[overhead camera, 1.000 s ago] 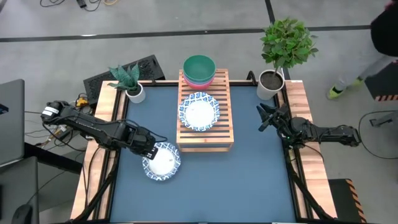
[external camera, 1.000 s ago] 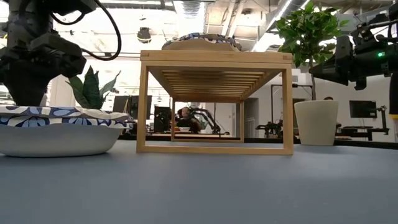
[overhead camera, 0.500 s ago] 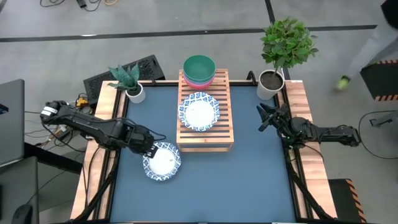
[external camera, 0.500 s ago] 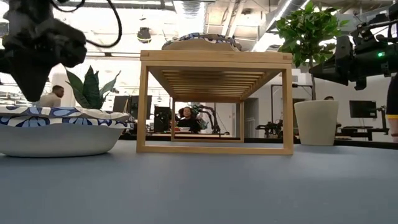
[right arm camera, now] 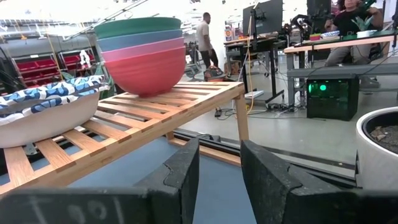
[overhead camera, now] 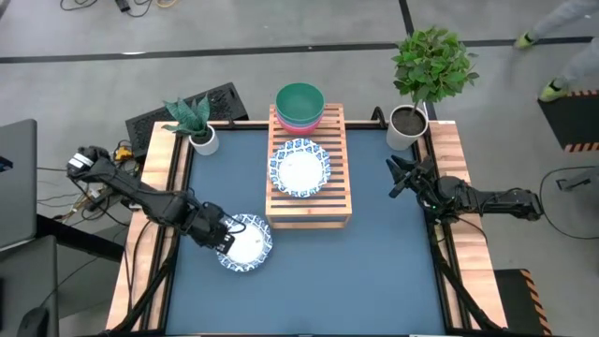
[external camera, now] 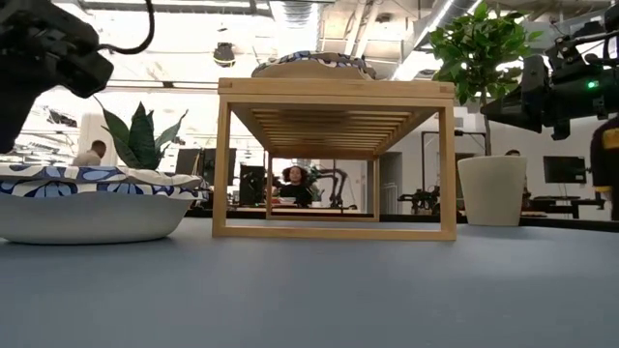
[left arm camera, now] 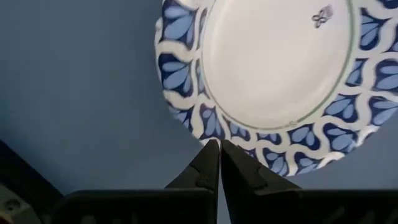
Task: Place and stack bowls onto a shelf
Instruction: Stack the white patterned bowl on the the white patterned bowl
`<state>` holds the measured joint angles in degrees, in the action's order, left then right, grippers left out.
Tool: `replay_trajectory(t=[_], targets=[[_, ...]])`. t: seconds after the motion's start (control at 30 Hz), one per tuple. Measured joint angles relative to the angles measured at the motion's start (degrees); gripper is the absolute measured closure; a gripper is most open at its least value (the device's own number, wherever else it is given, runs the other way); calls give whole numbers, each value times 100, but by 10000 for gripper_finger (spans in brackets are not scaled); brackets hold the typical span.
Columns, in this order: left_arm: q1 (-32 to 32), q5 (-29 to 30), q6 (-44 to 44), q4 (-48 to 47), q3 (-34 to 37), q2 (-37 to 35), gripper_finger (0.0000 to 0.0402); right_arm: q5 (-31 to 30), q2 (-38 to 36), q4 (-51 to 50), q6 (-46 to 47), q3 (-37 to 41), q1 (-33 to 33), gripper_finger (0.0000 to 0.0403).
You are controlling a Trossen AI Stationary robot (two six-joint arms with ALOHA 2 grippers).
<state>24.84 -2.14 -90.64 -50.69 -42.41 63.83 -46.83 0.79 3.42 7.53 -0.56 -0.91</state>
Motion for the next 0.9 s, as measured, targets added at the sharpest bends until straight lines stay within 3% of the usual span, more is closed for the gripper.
replay_trajectory(t=[0.23,0.63,0.9], targets=[[457,57,-1058,35,0,149,388,0,0,-4,4,0,0,259],[698,467,-2592,221,2,147,266,0,-1,-22,-52,0,0,259],[698,506,-3299,295,4,256,230,2,-1,-26,-73,-2,0,259]])
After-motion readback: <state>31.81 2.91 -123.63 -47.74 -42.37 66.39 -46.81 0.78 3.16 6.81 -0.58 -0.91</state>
